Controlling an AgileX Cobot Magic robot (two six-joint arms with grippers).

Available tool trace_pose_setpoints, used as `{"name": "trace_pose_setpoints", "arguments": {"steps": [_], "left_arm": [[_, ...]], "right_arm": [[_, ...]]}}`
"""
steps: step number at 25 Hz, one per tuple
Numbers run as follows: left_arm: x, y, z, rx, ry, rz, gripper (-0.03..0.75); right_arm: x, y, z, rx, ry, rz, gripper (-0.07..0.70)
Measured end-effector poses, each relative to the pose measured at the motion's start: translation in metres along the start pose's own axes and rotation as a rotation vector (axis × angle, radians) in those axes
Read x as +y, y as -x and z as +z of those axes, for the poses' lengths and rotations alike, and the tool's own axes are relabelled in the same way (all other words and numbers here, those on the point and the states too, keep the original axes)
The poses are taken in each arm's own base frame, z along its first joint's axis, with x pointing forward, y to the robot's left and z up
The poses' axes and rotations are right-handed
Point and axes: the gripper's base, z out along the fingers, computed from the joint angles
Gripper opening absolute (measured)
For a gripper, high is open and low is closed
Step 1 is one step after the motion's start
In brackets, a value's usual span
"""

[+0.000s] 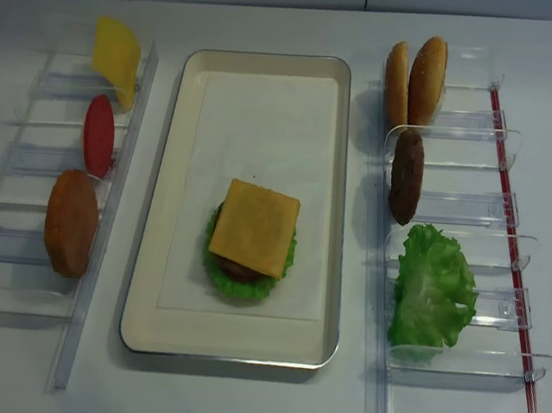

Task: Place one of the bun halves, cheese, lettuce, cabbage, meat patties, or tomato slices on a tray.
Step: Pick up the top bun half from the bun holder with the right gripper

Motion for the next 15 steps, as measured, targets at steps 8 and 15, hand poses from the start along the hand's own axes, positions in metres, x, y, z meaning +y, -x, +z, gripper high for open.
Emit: {"name": "trace_pose_setpoints", "arguments": {"steps": [8,15], "left_arm": [[0.0000,0.0000,0.0000,0.000,0.000,0.000,0.171],[0.0000,0.0001,0.0000,-0.002,0.000,0.000,0.171]], "right_arm": [[0.0008,0.0000,0.0000,0.000,0.008,0.006,0.009],[0.0013,0.0000,0.0000,0.000,0.015,0.011,0.009]]}}
